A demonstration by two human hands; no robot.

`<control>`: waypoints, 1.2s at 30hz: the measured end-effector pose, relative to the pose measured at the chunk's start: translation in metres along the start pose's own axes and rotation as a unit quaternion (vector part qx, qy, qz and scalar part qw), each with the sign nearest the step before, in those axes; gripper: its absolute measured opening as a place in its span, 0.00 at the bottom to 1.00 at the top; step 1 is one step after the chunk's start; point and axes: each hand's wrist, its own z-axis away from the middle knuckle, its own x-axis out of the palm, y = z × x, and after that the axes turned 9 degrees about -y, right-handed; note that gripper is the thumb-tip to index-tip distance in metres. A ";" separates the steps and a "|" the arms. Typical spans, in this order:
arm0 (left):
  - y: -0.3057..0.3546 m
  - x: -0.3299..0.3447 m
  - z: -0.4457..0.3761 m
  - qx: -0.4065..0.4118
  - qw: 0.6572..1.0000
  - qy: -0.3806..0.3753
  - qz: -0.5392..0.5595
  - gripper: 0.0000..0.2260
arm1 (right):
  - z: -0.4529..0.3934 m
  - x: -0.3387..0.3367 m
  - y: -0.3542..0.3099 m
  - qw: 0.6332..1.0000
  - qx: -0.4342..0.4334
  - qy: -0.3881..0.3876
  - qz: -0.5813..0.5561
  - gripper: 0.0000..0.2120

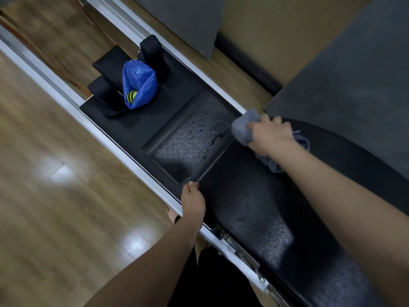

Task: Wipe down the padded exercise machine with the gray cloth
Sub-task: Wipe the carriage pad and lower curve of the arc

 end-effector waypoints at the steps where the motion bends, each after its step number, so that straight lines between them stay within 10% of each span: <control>1: -0.002 -0.001 -0.002 -0.001 1.000 -0.004 0.005 0.16 | -0.008 -0.004 0.005 1.000 0.023 -0.003 -0.003 0.26; 15: 0.013 -0.007 -0.030 -0.028 0.999 -0.007 0.028 0.16 | 0.070 0.051 -0.098 0.975 -0.209 -0.021 0.068 0.28; 29: 0.030 -0.023 -0.056 0.022 0.994 -0.100 0.033 0.11 | -0.017 0.003 -0.032 0.996 0.082 -0.018 0.023 0.28; 36: 0.040 -0.021 -0.068 0.057 0.993 -0.074 0.069 0.12 | 0.049 0.042 -0.098 0.988 -0.134 -0.016 0.079 0.28</control>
